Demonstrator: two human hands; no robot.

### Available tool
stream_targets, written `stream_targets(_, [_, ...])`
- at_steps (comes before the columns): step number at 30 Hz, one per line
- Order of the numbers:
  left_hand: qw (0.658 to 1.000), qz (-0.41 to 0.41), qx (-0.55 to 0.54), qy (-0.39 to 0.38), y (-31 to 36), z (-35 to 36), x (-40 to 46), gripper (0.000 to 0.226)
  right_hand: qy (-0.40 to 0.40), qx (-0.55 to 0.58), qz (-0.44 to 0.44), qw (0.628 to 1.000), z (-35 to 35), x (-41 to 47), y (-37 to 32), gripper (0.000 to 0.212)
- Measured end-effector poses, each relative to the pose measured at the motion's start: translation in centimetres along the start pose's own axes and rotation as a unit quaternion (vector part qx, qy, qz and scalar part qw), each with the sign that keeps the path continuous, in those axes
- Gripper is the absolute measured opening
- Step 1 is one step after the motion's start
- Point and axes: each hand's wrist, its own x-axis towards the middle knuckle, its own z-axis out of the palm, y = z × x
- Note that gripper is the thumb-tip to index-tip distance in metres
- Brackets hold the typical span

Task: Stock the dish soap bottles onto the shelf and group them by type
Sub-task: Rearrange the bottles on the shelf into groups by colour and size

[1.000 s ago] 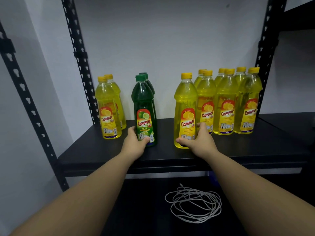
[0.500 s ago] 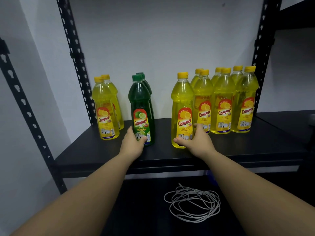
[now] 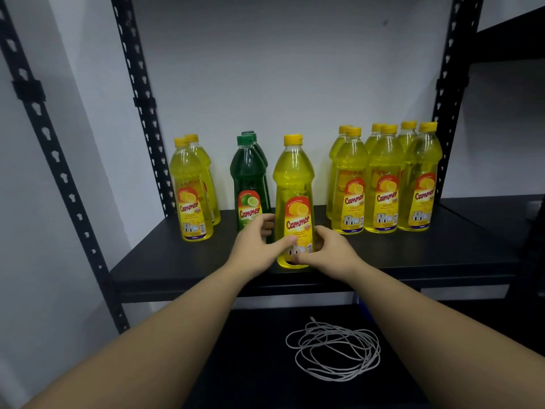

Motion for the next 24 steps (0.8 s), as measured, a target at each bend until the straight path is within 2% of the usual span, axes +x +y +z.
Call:
stream_targets(2, [1.000,-0.014,-0.018,-0.008,0.4,0.0,-0.1,0.075,-0.026,0.013,-0.014,0.999,0.1,-0.1,-0.3,0.072])
stream_targets(4, [1.000,-0.017,-0.016,0.017,0.3,-0.4,-0.4,0.080,-0.059,0.009,-0.023,0.998,0.1,-0.2,-0.8,0.070])
stream_targets(8, [0.999,-0.019,-0.008,0.038,-0.5,-2.0,-1.0,0.085,-0.103,0.002,-0.016,0.995,0.6,0.1,-1.0,0.086])
stream_targets(11, [0.999,-0.026,-0.005,0.047,-1.0,-3.2,-1.6,0.083,-0.073,-0.020,0.001,0.997,1.3,0.4,-1.0,0.097])
stream_targets(14, [0.998,-0.035,-0.012,0.057,-1.4,-4.6,-2.1,0.076,-0.029,-0.083,0.002,0.996,2.1,0.4,-1.3,0.077])
stream_targets(16, [0.997,-0.043,-0.018,0.063,-1.9,-5.6,-2.3,0.073,-0.020,-0.126,0.006,0.992,2.6,0.5,-1.4,0.074])
stream_targets(24, [0.993,-0.066,-0.016,0.096,-4.0,-9.1,-2.6,0.091,-0.070,-0.301,0.006,0.951,3.1,0.3,-1.8,0.112])
